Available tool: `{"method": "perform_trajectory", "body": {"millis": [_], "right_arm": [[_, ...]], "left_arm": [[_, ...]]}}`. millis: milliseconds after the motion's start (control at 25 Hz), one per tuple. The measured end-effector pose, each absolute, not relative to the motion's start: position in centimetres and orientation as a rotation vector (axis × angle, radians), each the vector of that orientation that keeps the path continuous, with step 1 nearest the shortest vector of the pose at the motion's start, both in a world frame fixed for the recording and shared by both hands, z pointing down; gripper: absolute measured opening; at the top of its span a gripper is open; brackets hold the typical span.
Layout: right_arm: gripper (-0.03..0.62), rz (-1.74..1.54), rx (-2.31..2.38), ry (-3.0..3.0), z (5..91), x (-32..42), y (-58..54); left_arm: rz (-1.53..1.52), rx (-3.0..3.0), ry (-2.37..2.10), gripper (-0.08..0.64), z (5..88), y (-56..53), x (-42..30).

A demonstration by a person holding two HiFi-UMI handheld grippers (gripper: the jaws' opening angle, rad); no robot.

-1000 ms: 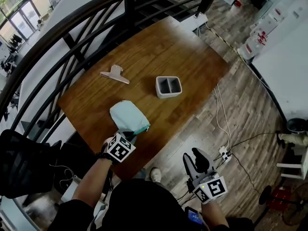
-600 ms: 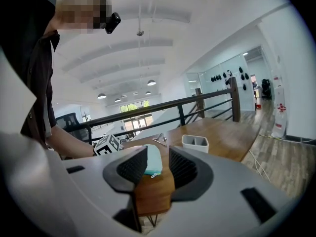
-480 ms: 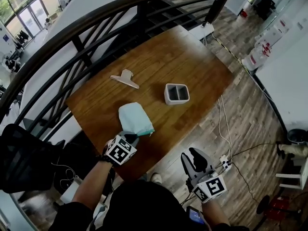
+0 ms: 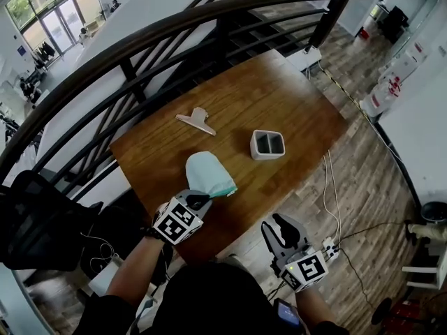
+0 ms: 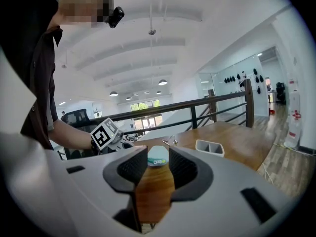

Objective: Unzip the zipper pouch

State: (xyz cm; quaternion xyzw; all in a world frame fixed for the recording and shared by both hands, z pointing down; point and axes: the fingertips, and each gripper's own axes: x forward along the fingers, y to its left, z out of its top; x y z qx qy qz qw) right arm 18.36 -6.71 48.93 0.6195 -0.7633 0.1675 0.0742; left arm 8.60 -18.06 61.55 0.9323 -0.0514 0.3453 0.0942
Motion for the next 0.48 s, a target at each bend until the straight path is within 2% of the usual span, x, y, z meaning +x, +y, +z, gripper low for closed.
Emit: {"method": "perform_trajectory", "body": {"millis": [240, 480], "right_arm": [[0.132, 0.501, 1.746, -2.277, 48.8, 18.1, -8.4], [0.141, 0.332, 1.556, -2.418, 49.6, 17.9, -11.6]], "left_arm": [[0.958, 2.792, -0.153, 0.030, 58.5, -17.6, 7.9], [0.913, 2.819, -0.140, 0.031, 56.4, -17.5, 7.6]]}}
